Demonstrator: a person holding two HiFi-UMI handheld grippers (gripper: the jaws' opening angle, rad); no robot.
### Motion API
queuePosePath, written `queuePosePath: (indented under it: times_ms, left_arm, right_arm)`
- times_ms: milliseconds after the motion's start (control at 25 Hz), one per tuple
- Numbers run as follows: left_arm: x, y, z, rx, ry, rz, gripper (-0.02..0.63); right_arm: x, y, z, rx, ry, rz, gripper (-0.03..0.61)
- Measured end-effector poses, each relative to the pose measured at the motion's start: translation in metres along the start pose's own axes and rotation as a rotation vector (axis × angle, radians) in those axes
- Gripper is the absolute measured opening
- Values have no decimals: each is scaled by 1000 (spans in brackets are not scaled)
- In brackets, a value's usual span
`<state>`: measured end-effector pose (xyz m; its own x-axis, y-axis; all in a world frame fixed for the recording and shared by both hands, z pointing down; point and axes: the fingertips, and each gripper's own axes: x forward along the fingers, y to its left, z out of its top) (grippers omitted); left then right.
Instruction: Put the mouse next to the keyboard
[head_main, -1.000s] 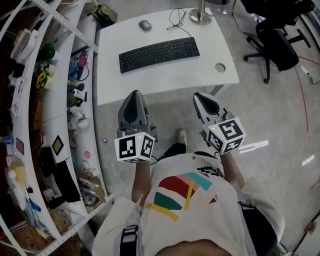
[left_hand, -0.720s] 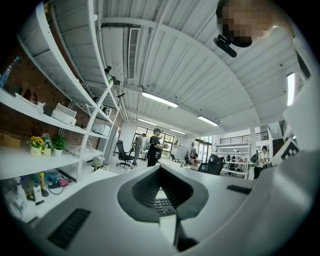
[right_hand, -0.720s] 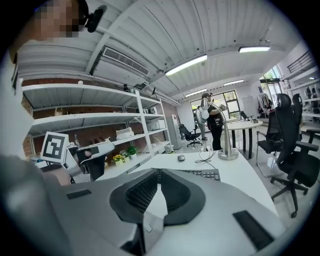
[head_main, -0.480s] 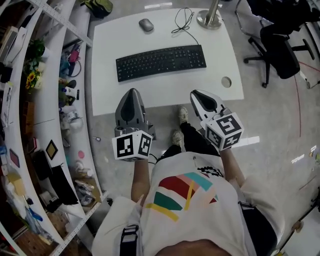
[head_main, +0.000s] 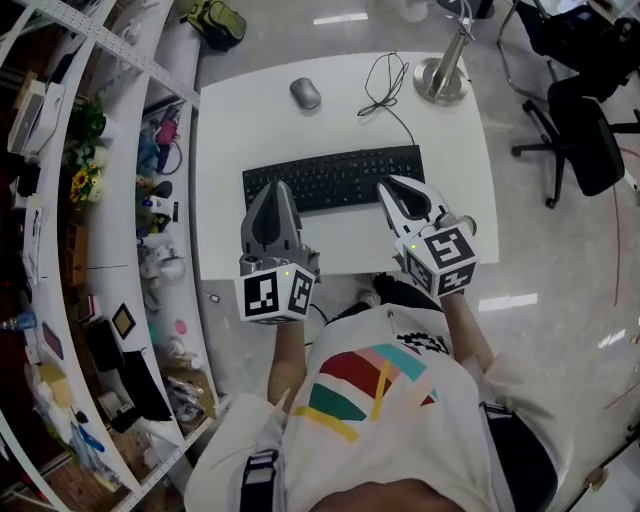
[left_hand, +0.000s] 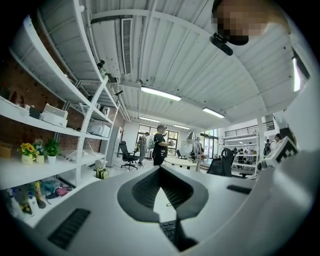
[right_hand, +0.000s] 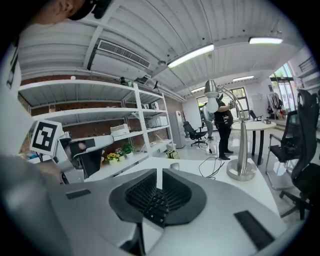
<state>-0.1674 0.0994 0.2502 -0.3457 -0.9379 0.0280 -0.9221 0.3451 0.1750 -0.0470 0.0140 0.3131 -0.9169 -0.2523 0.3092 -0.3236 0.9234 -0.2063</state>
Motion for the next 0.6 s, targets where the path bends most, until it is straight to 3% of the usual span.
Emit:
queuePosePath:
  times_ms: [80,320,440,600]
  left_arm:
    - [25,-5,-5,7,17,-8,44]
    - [73,-11,-6,57,26,-17,44]
    - [83,-7,-6,91,28,-21,44]
    - [101,11,-6,78,36,-24,44]
  right_arm:
    - [13,-17,3,-1,3,2,20]
    - [43,-53,15,3,11,0,147]
    - [59,-56,17,-3,24,4,150]
    - [88,-53,26,-40,34,-6,149]
